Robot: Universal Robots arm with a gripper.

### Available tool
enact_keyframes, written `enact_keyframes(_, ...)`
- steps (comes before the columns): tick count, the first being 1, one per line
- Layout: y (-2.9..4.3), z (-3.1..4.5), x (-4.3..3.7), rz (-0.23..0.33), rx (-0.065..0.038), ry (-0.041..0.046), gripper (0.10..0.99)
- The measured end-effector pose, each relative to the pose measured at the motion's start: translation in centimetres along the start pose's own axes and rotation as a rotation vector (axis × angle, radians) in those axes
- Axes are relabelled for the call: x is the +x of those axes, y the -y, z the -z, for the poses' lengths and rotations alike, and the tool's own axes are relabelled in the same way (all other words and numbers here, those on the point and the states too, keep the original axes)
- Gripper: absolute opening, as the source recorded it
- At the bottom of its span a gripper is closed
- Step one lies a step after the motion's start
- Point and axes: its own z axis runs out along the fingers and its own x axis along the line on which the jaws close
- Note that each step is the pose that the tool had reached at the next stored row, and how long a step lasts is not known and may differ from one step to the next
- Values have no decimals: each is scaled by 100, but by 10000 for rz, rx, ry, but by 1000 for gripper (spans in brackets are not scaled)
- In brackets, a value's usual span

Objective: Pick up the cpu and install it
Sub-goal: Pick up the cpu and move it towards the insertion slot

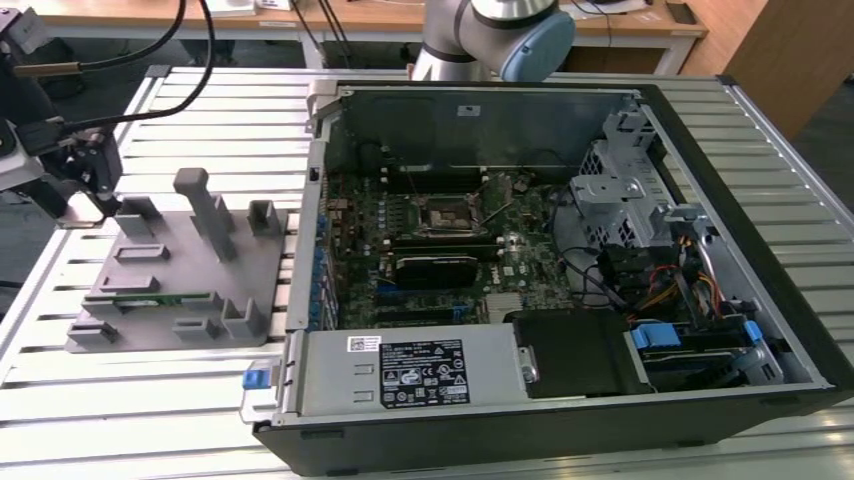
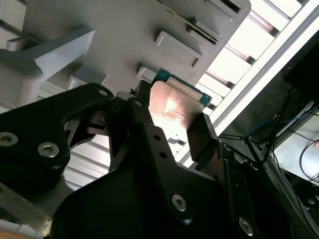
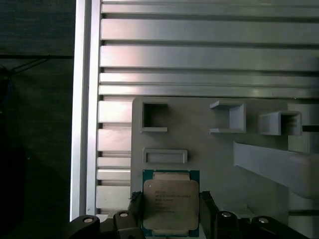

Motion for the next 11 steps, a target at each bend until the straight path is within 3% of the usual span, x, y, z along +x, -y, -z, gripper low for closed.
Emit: enact_keyframes(11, -11, 230, -2, 0, 1, -1, 541)
